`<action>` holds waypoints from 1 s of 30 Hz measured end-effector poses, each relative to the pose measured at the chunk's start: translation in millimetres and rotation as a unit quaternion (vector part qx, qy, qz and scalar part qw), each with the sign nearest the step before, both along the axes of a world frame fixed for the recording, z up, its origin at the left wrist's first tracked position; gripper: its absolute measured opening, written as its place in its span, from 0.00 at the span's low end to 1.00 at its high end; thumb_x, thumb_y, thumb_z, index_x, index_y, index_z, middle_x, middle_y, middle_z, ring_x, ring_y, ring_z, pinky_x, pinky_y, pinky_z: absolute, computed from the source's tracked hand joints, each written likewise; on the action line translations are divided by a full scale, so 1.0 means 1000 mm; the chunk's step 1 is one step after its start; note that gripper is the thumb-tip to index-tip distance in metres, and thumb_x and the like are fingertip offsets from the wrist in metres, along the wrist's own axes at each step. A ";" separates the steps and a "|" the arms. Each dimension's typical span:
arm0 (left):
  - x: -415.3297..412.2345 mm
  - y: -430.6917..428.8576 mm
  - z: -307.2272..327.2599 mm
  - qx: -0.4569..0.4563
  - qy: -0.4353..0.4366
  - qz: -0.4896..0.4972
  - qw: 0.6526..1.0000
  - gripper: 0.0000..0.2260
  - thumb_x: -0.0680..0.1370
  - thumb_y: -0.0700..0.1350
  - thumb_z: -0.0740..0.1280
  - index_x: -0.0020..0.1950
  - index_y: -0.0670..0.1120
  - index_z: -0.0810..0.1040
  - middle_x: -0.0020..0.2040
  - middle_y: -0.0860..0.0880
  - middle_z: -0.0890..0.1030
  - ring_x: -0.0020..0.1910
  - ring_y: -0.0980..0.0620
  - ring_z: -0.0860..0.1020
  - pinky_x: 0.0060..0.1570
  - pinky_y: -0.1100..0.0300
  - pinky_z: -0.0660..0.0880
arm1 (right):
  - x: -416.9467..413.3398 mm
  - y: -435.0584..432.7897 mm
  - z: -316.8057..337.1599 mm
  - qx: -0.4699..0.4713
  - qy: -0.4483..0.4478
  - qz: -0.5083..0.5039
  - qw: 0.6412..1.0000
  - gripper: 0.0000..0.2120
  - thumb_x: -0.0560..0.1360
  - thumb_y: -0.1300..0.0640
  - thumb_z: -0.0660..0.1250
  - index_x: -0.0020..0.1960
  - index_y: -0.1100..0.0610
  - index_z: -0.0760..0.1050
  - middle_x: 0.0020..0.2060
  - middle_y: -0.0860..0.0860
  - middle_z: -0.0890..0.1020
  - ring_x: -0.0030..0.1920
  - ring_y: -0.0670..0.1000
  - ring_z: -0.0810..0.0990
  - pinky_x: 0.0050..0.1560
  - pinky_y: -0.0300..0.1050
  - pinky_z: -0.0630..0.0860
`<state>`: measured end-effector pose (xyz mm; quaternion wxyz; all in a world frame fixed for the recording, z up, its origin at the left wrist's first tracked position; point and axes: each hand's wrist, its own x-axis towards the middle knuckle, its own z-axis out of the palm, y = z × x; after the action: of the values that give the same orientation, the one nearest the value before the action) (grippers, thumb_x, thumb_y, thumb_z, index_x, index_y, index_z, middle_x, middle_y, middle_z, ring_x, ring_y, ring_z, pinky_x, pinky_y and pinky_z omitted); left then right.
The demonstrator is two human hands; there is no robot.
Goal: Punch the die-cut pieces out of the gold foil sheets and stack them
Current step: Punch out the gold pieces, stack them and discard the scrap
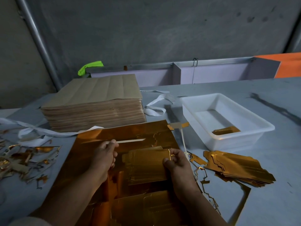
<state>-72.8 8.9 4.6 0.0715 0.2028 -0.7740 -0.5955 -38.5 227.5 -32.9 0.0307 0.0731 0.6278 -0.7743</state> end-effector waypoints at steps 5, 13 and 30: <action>0.000 -0.007 0.003 0.009 -0.002 0.010 1.000 0.10 0.83 0.51 0.59 0.52 0.49 0.77 0.39 0.47 0.73 0.31 0.54 0.68 0.28 0.62 0.65 | -0.001 0.001 -0.001 -0.024 -0.013 -0.021 0.999 0.10 0.78 0.58 0.66 0.56 0.46 0.74 0.52 0.53 0.80 0.52 0.57 0.80 0.52 0.63 0.81; -0.002 -0.019 0.015 0.047 -0.017 0.026 0.998 0.10 0.83 0.50 0.59 0.52 0.48 0.77 0.39 0.48 0.73 0.32 0.54 0.67 0.29 0.61 0.65 | -0.010 0.016 0.031 -0.109 -0.052 -0.041 0.992 0.10 0.80 0.61 0.63 0.60 0.54 0.73 0.54 0.57 0.76 0.52 0.60 0.80 0.40 0.53 0.81; -0.017 -0.007 0.039 -0.160 -0.013 -0.050 0.986 0.28 0.78 0.57 0.66 0.75 0.51 0.62 0.67 0.47 0.71 0.62 0.45 0.74 0.55 0.48 0.74 | -0.005 0.038 0.042 -0.037 -0.022 -0.087 0.995 0.11 0.79 0.59 0.65 0.61 0.55 0.73 0.52 0.56 0.79 0.48 0.56 0.80 0.42 0.50 0.77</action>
<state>-90.0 2.0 43.2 0.0631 0.1574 -0.8695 -0.4638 -43.3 266.0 9.2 -0.0207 0.1430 0.5891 -0.7950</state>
